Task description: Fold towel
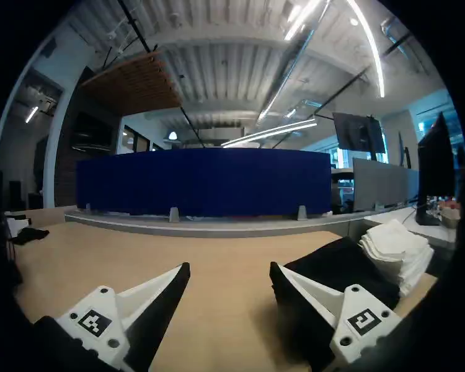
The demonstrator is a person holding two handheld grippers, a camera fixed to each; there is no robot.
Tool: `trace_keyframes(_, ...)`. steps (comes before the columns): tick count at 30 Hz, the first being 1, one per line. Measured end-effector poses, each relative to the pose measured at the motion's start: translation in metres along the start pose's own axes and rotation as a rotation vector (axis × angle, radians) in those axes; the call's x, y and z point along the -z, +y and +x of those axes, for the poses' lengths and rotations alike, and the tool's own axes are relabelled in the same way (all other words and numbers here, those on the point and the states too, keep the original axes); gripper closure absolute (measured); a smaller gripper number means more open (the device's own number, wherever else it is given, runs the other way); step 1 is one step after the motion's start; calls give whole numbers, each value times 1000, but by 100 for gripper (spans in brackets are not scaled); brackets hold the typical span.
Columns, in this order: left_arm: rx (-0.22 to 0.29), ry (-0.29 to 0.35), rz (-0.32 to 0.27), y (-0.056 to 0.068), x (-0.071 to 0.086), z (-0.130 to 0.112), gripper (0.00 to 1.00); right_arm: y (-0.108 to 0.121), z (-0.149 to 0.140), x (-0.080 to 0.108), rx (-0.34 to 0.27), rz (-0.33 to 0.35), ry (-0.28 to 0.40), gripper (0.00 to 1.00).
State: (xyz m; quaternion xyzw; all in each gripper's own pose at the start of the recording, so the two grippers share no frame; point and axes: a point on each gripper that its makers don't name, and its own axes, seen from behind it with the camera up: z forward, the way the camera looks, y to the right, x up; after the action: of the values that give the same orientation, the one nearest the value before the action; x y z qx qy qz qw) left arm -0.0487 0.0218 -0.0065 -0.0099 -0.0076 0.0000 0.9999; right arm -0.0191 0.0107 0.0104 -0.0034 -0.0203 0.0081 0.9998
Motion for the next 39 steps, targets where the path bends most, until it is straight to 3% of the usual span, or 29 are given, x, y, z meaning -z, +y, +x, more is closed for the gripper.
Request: trace_keyframes(39,0,0,-1,-2,2,-3,6,1,0,-1,3,-1,0,0)
